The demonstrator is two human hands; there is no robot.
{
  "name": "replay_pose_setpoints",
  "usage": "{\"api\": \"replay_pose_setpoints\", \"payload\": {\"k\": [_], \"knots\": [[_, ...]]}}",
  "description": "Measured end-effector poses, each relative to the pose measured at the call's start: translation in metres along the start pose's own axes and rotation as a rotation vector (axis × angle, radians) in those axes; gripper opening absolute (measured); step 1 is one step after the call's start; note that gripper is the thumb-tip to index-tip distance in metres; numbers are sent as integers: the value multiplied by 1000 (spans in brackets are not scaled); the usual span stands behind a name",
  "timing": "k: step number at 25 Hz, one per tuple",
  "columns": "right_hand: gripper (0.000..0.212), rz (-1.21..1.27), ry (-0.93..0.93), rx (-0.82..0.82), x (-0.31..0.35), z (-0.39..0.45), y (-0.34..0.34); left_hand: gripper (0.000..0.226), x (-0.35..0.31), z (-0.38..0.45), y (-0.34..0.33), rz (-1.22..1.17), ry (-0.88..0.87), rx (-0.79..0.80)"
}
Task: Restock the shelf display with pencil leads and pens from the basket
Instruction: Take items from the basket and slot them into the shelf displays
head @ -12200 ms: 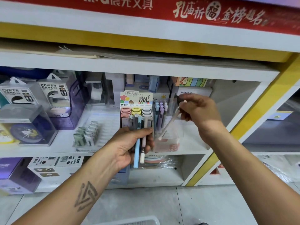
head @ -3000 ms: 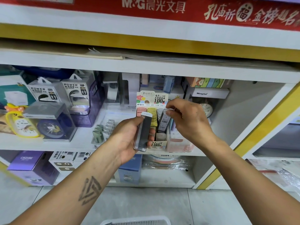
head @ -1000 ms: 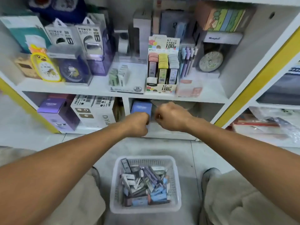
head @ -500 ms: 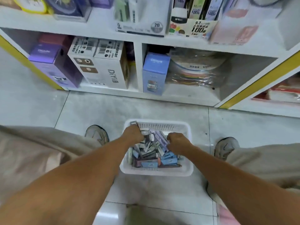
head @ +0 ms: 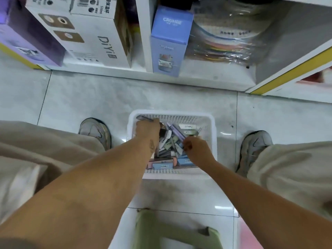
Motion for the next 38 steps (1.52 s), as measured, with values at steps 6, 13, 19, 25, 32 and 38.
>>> {"api": "replay_pose_setpoints", "payload": {"k": [6,13,19,25,32,38], "knots": [[24,71,1,-79,-1,0,4,24,-14,-19,-5,27,-97,0],[27,-107,65,-177,2,-4,15,34,0,-23,24,970,-911,205],[65,-289,64,104,-3,-14,-4,87,33,-15,18,1156,-876,337],[67,-229,110,-45,-4,-11,-7,89,31,-3,4,1253,-1081,208],[58,-216,107,-8,2,0,-14,84,45,7,2,1183,-1019,166],[49,-172,91,-53,-5,4,-16,56,30,8,-1,990,-861,362]]}}
Point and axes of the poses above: each hand's wrist, its own z-axis towards the middle knuckle, its own y-axis out of the back of the hand, x = y × z, the point moved 1 cm from there along z, towards the middle knuckle, and after that the axes turned 8 degrees about -x, right-handed, at the moved point
